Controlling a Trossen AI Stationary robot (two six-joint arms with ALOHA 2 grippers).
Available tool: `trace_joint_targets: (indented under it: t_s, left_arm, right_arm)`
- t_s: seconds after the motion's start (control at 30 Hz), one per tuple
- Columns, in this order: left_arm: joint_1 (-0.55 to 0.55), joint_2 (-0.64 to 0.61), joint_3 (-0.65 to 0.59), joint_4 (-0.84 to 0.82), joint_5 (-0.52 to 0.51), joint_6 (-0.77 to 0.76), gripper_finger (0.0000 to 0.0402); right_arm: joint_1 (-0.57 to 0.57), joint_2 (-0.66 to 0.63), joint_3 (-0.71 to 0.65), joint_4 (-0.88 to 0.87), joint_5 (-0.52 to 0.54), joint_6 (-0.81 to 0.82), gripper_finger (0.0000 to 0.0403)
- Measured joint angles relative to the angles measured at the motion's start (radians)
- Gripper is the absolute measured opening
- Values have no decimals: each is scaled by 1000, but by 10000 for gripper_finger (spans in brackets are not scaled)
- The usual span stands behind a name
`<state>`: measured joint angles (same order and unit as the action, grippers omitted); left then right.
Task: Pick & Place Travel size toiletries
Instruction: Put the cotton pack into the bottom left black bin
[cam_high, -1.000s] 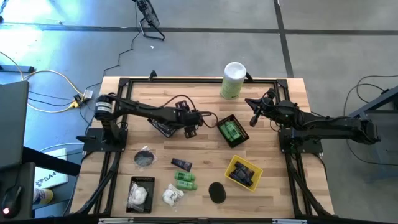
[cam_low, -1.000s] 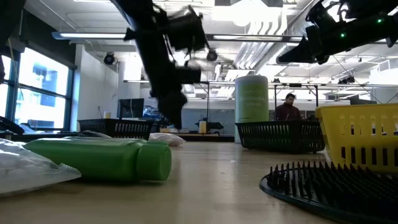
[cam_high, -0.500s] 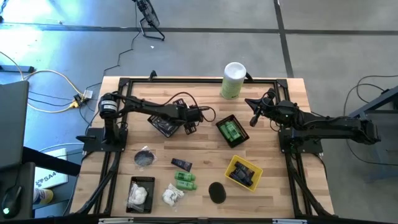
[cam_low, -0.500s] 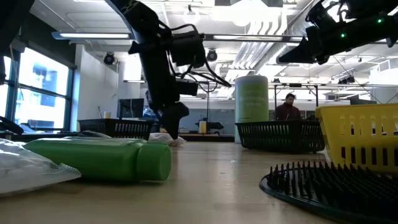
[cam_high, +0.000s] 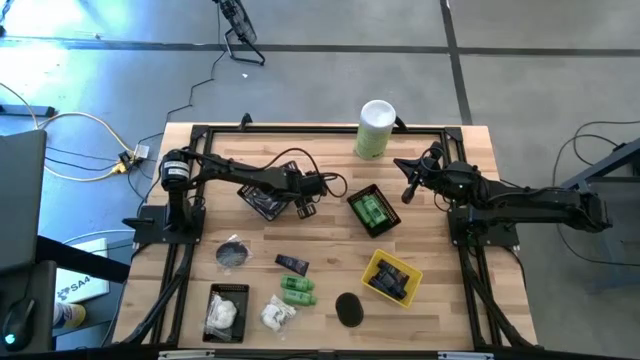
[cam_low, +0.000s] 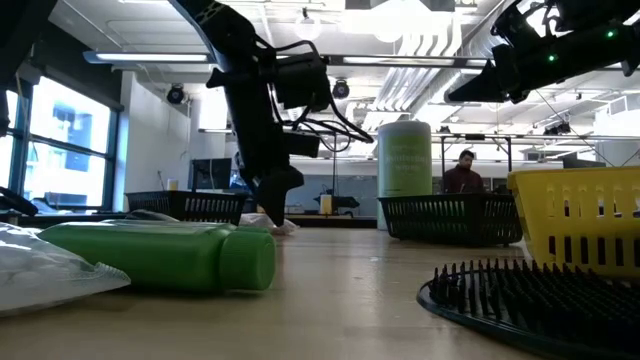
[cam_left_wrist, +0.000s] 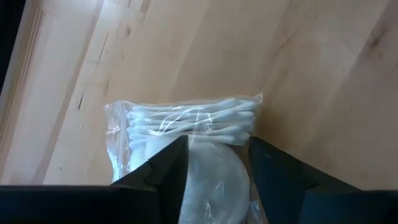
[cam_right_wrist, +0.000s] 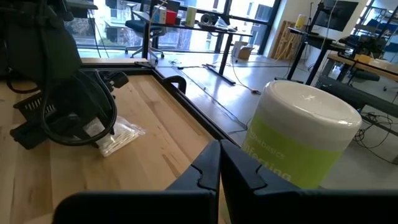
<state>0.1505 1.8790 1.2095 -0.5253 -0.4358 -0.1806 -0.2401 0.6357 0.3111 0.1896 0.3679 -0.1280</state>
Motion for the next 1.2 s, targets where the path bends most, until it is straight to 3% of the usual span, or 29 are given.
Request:
trace_joint_targets:
  t_s: [0.67,0.93,1.2]
  left_arm:
    - [0,0,0,1,7,-8,6]
    - [0,0,21,10,8,-5,1]
    - [0,-1,171,-66,37,55,0]
  right_arm:
    - [0,0,0,0,0,0,4]
    - [0,0,0,0,0,0,4]
    - [0,0,0,0,0,-1,4]
